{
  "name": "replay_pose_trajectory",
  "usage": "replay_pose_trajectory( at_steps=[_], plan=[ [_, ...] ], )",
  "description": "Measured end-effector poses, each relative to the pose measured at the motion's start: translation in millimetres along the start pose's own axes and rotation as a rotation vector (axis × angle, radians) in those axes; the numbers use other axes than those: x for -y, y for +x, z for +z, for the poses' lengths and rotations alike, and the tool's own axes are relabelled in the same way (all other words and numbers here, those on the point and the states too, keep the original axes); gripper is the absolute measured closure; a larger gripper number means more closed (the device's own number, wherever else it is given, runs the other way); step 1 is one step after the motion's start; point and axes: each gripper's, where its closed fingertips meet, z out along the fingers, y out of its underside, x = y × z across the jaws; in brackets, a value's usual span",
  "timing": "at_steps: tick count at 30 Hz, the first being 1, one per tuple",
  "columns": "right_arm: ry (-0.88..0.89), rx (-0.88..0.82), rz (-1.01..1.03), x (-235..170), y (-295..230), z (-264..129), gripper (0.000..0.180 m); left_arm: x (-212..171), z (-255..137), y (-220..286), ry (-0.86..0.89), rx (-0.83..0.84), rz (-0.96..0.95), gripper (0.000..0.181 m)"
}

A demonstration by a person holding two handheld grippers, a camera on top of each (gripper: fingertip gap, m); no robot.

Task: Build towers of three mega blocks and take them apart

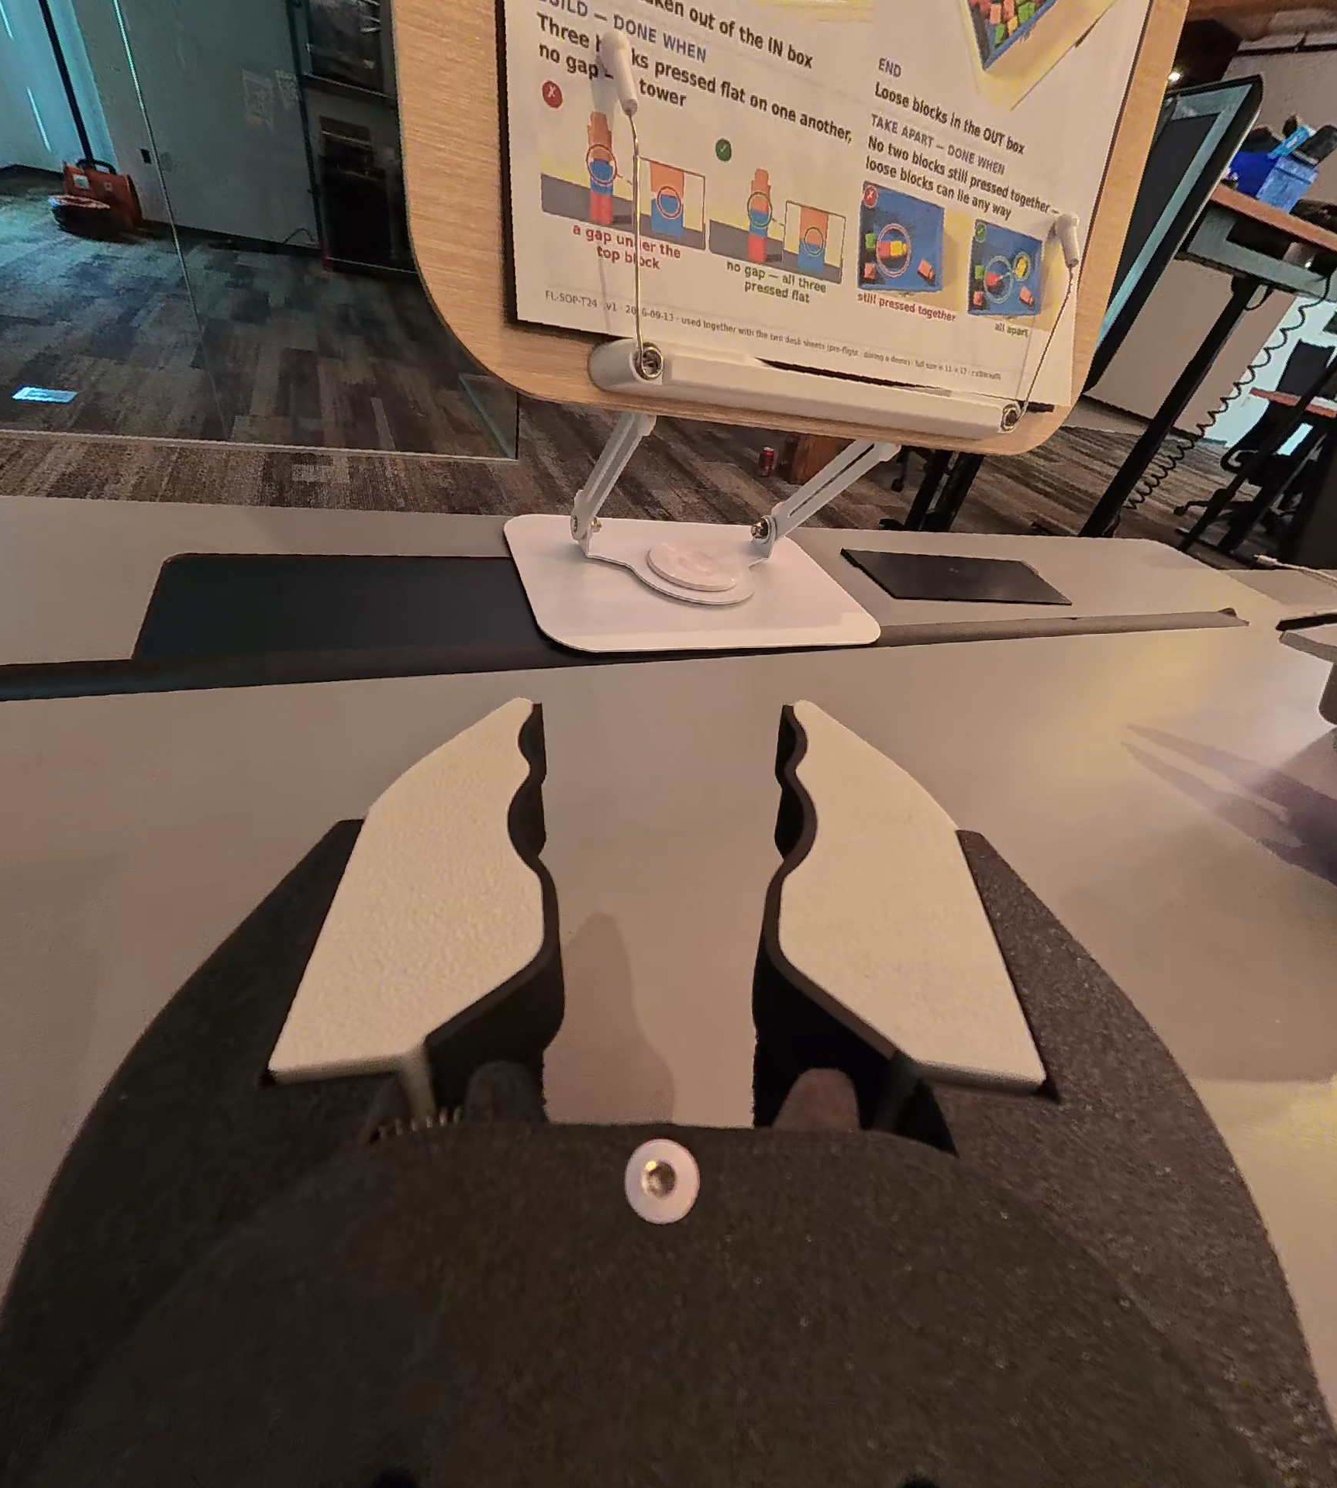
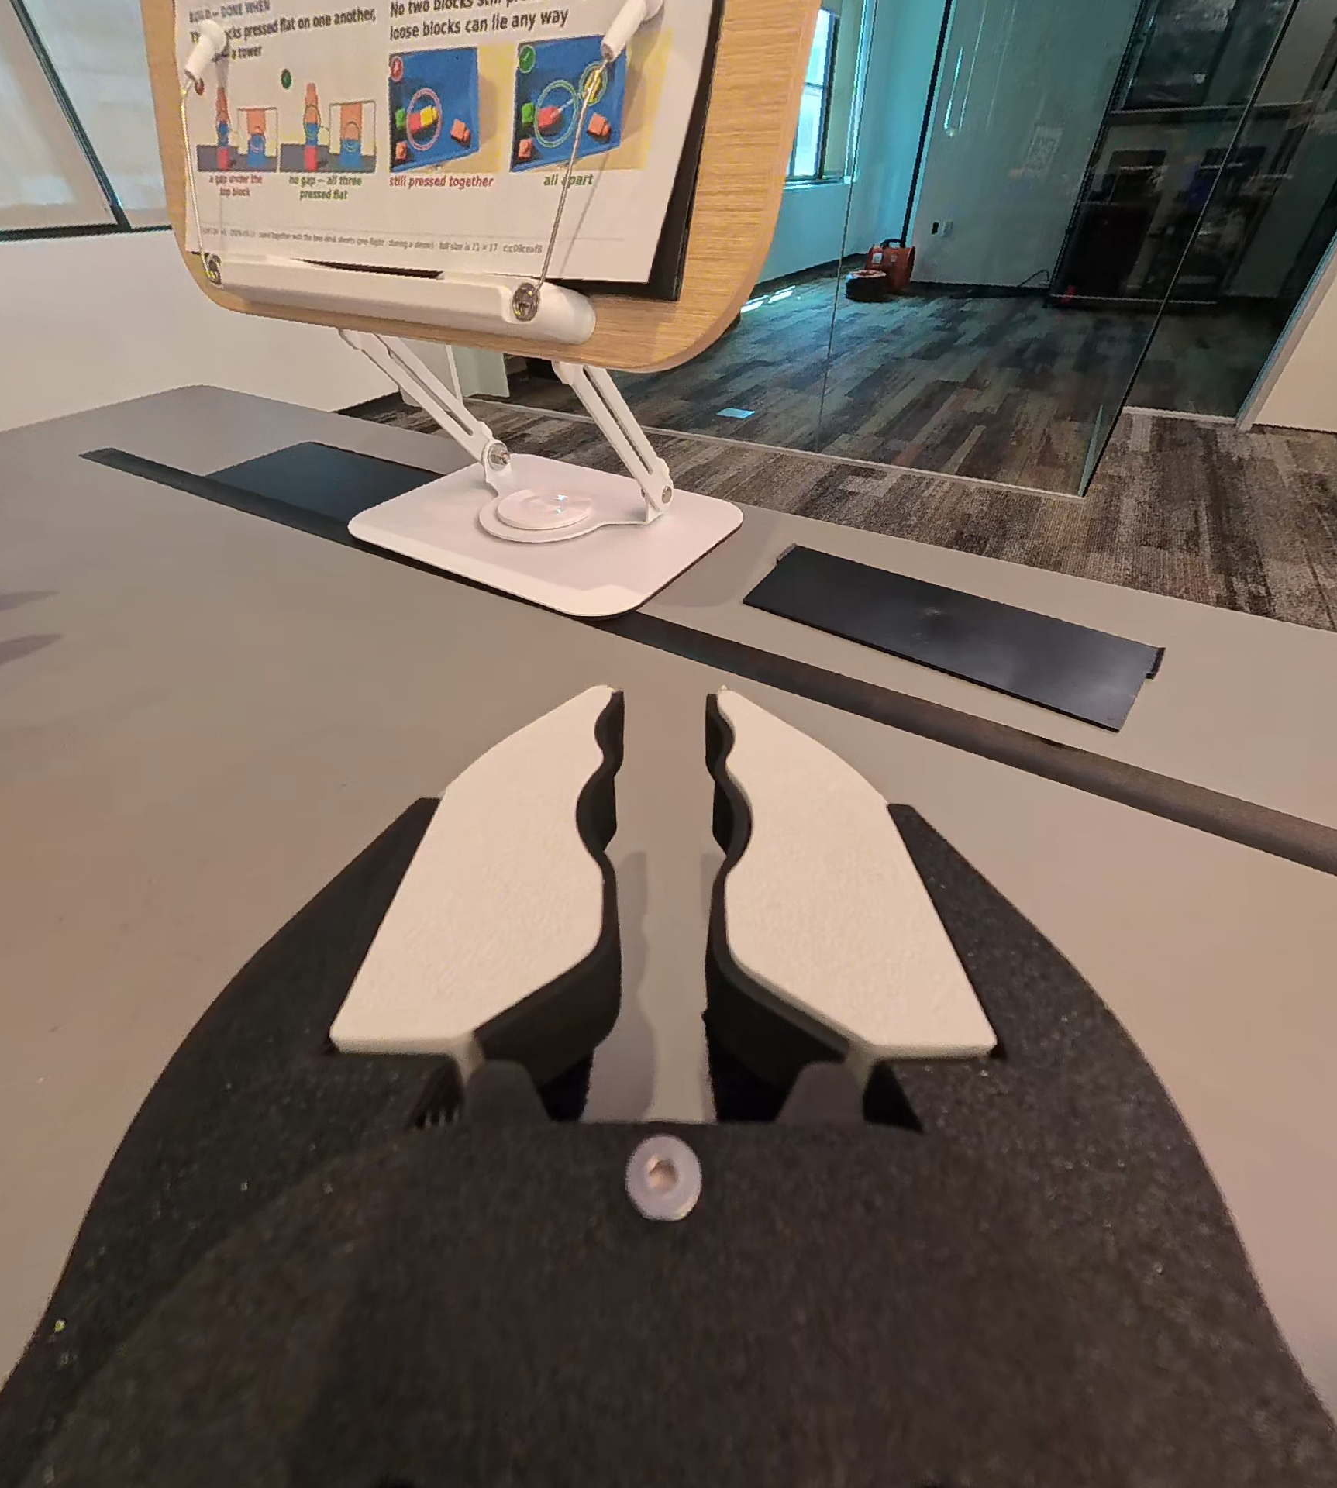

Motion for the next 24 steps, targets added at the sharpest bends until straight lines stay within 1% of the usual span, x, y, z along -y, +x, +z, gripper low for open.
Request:
replay_pose_trajectory(
  at_steps=[15,24],
  plan=[
    [-0.027,0.009,-0.011,-5.0,-2.3,3.3,0.162,-11.1,6.1,11.1,-0.071,-0.003,0.128,0.126],
    [-0.028,0.015,-0.011,-5.2,-3.3,3.3,0.162,-12.0,6.5,15.2,-0.079,0.011,0.218,0.126]
  ],
)
